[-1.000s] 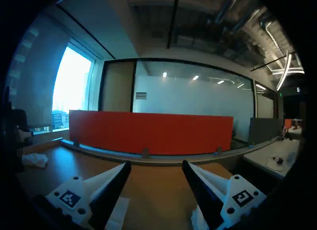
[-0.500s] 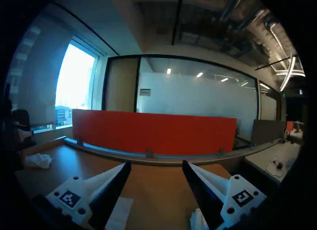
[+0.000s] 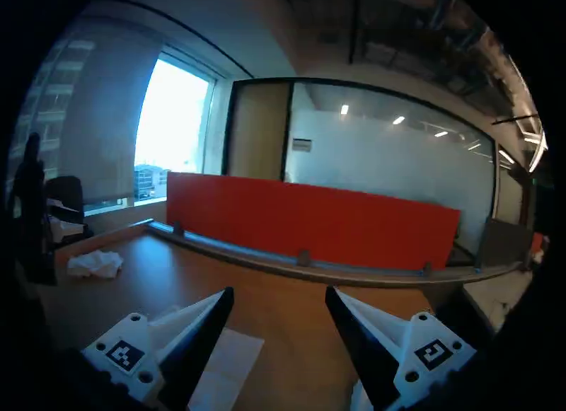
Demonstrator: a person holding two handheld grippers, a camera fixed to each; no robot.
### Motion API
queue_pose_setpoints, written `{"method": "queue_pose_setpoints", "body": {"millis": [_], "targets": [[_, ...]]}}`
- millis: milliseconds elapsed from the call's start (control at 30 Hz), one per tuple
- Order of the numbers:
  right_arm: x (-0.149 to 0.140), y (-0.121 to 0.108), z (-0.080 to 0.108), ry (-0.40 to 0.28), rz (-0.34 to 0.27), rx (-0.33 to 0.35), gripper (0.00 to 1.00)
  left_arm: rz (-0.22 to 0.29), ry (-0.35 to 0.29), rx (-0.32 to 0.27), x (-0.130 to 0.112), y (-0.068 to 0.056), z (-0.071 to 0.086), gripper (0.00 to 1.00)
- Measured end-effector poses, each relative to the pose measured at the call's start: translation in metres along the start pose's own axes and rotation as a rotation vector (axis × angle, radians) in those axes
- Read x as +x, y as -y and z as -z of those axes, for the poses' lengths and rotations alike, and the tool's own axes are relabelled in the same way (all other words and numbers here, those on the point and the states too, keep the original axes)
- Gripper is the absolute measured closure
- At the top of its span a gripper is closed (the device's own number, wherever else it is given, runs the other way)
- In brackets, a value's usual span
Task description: Fold towel
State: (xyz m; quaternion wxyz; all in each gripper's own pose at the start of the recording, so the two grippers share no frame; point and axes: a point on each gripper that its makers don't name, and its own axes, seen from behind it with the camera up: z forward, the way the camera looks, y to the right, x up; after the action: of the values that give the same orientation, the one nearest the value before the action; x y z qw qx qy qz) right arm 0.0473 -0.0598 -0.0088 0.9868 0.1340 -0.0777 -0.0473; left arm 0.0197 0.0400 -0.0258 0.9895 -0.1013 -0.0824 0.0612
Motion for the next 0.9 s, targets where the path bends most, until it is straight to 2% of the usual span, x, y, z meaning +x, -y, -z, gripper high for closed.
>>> {"method": "queue_pose_setpoints", "body": {"millis": [167, 267, 367, 633, 900], "targets": [[-0.007, 0.024, 0.001, 0.054, 0.033, 0.099, 0.0, 0.006, 0.041, -0.085, -0.008, -0.019, 0.0, 0.04], [-0.011, 0.037, 0.002, 0.083, 0.046, 0.16, 0.0, -0.006, 0.071, -0.143, -0.015, -0.031, 0.0, 0.04], [-0.014, 0.047, 0.0, 0.112, 0.048, 0.213, 0.0, -0.02, 0.094, -0.183, -0.02, -0.039, 0.0, 0.04], [-0.025, 0.049, -0.006, 0.146, 0.071, 0.241, 0.0, -0.046, 0.12, -0.219, -0.033, -0.045, -0.001, 0.04], [-0.054, 0.053, -0.007, 0.196, 0.105, 0.253, 0.0, -0.068, 0.156, -0.248, -0.056, -0.054, -0.006, 0.04]]}}
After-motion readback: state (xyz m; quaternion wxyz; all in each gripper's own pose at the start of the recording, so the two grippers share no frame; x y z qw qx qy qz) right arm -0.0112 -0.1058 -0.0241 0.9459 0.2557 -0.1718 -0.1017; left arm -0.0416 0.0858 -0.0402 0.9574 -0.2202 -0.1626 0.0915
